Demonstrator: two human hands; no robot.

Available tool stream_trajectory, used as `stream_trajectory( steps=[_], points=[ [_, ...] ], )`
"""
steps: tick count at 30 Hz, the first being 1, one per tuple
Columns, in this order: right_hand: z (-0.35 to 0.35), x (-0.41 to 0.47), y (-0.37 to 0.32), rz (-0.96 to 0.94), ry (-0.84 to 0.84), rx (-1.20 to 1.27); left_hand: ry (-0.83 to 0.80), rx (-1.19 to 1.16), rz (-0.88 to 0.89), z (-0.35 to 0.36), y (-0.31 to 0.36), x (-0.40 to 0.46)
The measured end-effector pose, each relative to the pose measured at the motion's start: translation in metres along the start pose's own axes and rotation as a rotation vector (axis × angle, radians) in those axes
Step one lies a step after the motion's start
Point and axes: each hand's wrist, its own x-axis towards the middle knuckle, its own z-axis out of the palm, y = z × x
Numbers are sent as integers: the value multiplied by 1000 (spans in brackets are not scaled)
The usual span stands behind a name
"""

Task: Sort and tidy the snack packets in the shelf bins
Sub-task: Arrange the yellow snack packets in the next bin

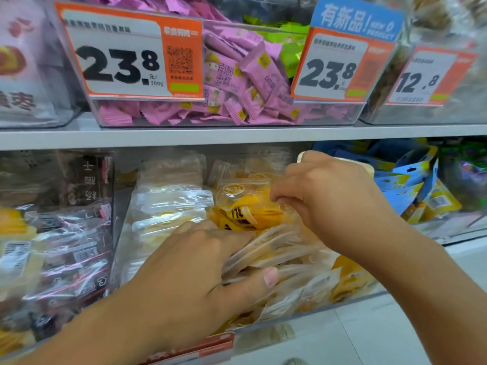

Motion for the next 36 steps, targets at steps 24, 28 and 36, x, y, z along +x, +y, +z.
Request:
stream_trajectory(
  steps=[24, 28, 36],
  points=[
    [-15, -29, 1, 74, 284, 595, 447, -100, -195, 9, -21, 34],
    [3, -37, 23, 230, 178, 392, 582, -205, -240, -1, -30, 36],
    [13, -36, 42, 487, 24, 288, 540, -118, -269, 6, -34, 43]
  ],
)
